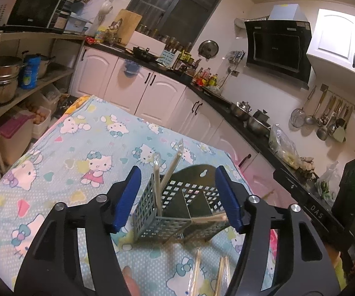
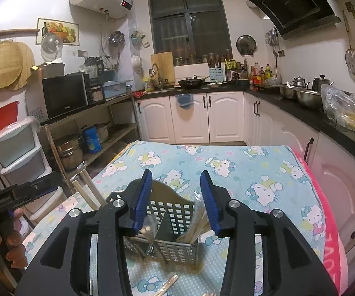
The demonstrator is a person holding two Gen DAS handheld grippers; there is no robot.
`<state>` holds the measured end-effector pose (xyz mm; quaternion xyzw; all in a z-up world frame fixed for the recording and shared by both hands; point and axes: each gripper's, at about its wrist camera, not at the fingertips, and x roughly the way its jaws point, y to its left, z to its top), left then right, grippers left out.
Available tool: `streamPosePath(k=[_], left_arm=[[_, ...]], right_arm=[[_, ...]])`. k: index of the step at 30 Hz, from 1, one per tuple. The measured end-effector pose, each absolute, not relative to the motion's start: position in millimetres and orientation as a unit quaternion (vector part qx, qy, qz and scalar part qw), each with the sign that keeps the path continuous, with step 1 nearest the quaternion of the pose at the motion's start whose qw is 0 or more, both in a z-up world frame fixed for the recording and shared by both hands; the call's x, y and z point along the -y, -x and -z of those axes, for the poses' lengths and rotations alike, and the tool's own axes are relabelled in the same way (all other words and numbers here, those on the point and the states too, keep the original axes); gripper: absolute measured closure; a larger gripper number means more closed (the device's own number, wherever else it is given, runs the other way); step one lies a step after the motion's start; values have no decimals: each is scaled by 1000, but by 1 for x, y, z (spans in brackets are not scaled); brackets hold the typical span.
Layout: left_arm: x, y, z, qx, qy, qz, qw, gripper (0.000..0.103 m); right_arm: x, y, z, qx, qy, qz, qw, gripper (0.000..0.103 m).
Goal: Organize utensils
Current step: 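Move both open tools back down to the chopsticks on the cloth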
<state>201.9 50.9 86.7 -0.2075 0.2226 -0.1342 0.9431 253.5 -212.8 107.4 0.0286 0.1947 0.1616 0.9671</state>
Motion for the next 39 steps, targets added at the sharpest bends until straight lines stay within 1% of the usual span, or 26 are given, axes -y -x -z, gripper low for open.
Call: streamPosePath(k=[6,8,11,14,16,20,39], left_arm=[[-50,-189,-88,-219,206,135,944,38],[-49,-185,-88,-217,206,137,944,32],[-49,-178,-88,-217,206,139,944,27],[-48,-172,-88,-216,203,143,944,21],[-47,-170,-89,-214,200,141,945,19],[-49,-163,-86,-217,203,142,944,16],[-42,-142,-65,-243,188,138,941,16]], right_arm=[[217,-241,-109,-191,-29,-163,967,61],[219,-235,-110,-189,-30,-164,968,60],[223,-227,-111,-188,-32,-167,967,59],[224,-219,-111,-186,-31,-170,967,58],[226,-214,-111,-185,-32,-172,967,57],[227,-207,-109,-186,-32,-173,967,57],[238,-180,-81,-218,-26,-172,960,57]])
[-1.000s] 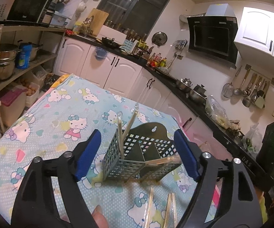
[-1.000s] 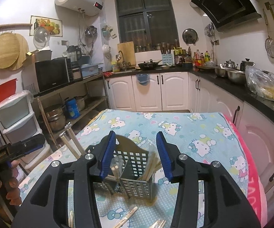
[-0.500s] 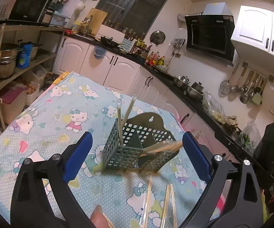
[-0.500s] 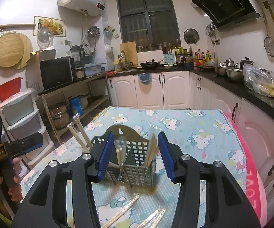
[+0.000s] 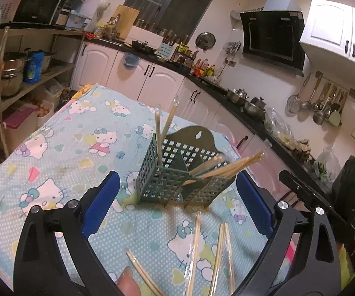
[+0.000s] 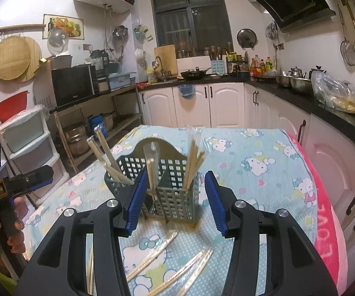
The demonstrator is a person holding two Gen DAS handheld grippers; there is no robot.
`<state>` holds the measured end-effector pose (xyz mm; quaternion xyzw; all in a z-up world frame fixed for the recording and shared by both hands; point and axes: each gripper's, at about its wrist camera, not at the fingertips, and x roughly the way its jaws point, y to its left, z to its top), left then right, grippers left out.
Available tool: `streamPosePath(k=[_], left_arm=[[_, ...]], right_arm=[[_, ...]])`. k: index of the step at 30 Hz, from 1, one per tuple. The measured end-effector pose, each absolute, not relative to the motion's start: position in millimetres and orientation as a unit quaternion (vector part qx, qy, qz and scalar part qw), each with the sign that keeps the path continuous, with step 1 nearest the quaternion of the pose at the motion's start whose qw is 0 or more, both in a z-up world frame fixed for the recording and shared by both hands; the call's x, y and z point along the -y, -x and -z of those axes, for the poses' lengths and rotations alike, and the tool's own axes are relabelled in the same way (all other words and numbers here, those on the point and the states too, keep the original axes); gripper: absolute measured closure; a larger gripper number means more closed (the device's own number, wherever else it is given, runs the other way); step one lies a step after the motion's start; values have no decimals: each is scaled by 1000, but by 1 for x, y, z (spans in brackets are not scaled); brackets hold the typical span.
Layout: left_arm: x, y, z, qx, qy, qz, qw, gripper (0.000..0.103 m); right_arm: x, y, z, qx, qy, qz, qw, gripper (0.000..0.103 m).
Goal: Organize utensils
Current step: 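Move both open tools back down to the chopsticks on the cloth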
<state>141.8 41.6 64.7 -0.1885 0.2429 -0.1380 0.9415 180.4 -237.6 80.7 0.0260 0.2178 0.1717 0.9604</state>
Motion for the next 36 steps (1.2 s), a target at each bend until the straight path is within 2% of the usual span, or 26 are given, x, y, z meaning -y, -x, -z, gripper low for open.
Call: streamPosePath(k=[24,36], left_arm=[[9,-139,-14,-313,127,167,926,17],[46,-164,19,-372,89,192,904,36]], right_arm=[[259,-177,-20,-288,-40,-154,944,57],[272,-193,11,-332,-51,-142,931,57]])
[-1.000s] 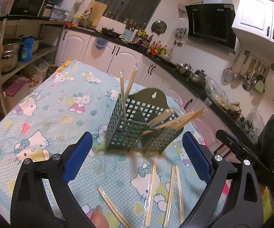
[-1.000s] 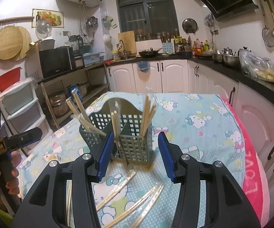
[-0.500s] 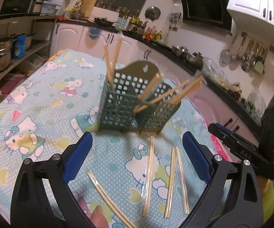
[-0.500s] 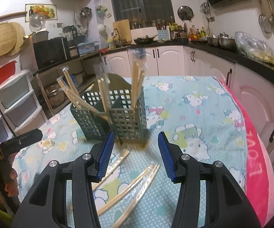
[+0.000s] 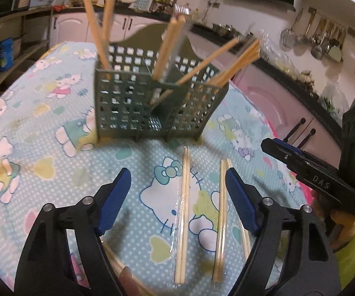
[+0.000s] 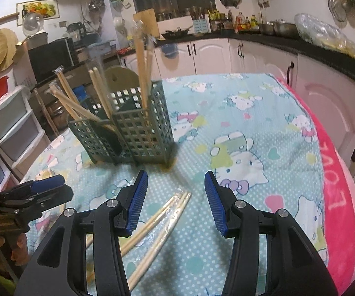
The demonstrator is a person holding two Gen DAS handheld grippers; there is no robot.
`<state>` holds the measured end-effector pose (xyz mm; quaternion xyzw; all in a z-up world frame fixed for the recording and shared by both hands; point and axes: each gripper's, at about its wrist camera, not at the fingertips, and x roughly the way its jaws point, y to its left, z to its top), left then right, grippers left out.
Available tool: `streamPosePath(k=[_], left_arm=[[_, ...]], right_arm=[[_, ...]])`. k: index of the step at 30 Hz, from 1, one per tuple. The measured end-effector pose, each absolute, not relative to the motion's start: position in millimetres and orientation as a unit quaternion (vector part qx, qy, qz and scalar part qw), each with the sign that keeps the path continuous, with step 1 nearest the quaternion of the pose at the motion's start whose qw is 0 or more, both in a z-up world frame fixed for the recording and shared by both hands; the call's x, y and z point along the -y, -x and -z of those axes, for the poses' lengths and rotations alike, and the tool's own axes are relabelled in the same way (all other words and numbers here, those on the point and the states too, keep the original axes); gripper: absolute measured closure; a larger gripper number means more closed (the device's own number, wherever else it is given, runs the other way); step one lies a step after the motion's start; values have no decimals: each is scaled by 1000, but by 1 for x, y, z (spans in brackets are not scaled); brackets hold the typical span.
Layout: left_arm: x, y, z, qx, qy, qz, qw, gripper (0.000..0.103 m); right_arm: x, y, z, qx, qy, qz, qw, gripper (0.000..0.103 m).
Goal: Organize utensils
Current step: 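Move both open tools back down to the chopsticks on the cloth, then close the left tool on a chopstick while the right tool closes on another, then lift the held chopsticks with both tools and carry them above the holder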
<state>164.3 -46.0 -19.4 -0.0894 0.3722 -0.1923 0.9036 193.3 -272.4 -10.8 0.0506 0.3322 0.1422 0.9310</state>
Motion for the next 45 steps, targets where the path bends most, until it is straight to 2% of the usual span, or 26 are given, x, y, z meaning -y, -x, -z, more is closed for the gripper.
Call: streamPosePath(k=[1,5,8,11,14,22,25,27,33,36,38,39,41,45], left_arm=[[48,-166,22,-376,85,194,902,41],[61,-181,34,-404,73,209,888,51],[71,-191,41,-416,58,212,882,57],[79,-199,46,-426,41,214,878,58],[87,-208,51,-434,25,214,875,65],[101,-232,61,-453,2,206,867,65],[107,-242,63,-454,-3,198,868,65],[111,-246,64,-453,-10,194,870,65],[124,-255,68,-447,-46,177,876,67],[129,-257,68,-444,-54,170,878,77],[127,-260,67,-443,-51,166,880,91],[127,-261,66,-443,-48,166,880,91],[124,-260,64,-443,-39,169,879,99],[115,-252,55,-436,-11,191,880,100]], right_arm=[[273,-196,14,-338,-53,-144,928,57],[275,-211,31,-371,-64,-147,915,63],[277,-222,47,-401,-78,-149,900,66],[279,-232,57,-419,-88,-152,891,70],[278,-239,62,-427,-91,-150,887,70],[277,-252,72,-436,-94,-150,882,77],[278,-254,74,-434,-91,-149,884,89],[280,-254,74,-432,-91,-149,885,92],[288,-251,72,-428,-96,-142,888,95],[293,-249,71,-424,-104,-139,889,96],[296,-248,68,-419,-108,-137,891,96],[298,-246,66,-416,-111,-137,892,96],[301,-244,61,-410,-114,-136,894,96],[304,-238,49,-398,-114,-137,900,97]])
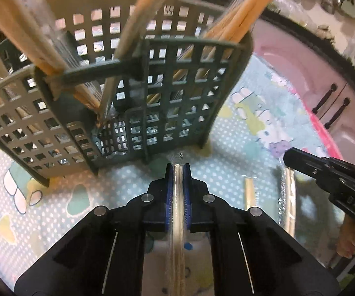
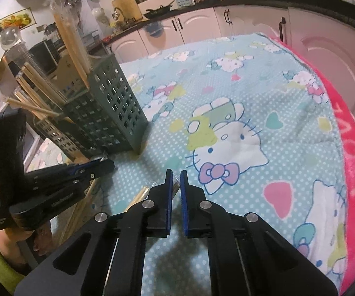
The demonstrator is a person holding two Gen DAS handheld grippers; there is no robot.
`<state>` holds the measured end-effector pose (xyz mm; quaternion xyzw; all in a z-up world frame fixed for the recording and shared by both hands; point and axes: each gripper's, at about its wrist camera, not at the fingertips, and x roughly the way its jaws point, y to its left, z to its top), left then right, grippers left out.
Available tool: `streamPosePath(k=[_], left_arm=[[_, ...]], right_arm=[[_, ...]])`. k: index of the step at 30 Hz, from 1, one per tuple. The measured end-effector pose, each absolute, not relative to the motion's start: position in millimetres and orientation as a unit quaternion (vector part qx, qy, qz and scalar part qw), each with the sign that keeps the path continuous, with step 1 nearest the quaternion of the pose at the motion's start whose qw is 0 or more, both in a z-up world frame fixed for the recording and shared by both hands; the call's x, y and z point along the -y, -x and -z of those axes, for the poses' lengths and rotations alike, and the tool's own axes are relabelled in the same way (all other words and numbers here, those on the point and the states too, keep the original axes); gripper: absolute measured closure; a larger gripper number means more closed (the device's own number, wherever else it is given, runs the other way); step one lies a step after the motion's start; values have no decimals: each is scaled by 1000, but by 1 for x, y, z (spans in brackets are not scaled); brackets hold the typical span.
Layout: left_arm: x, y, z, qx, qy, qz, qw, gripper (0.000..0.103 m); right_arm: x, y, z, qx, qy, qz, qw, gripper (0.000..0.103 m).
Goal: Organize utensils
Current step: 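Lift the held chopsticks with both tools and carry them above the holder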
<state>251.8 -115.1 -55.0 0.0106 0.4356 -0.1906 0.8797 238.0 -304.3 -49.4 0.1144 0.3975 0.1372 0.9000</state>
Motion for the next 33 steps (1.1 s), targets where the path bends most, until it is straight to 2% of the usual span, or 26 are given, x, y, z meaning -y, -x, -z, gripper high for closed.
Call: streamPosePath(k=[20,33], left_arm=[[49,-191,-40,-317,77,207,922,102],[11,-177,-76,-258,124,187,940,102]], right_arm=[[296,-197,-29,-308,-95,-172,931,98],[272,-175,-76,-257,-74,-205,942,99]])
